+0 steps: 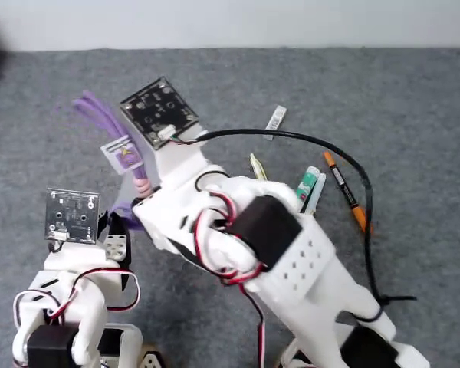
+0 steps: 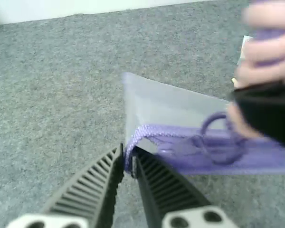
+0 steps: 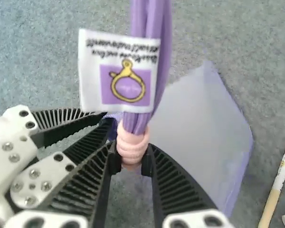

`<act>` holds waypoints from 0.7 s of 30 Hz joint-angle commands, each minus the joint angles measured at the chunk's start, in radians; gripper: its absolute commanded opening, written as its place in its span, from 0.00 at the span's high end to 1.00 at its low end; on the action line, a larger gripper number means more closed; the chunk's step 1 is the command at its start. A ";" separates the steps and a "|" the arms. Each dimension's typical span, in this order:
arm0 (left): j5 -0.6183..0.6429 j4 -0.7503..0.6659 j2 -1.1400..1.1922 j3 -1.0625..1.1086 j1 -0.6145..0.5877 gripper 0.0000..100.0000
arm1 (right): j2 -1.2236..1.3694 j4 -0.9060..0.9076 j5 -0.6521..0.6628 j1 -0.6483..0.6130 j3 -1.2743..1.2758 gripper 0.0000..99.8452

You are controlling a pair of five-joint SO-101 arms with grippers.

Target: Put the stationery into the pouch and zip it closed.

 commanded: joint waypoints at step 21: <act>0.044 0.003 0.002 -0.007 0.003 0.97 | -0.140 0.217 -0.002 0.257 -0.005 0.99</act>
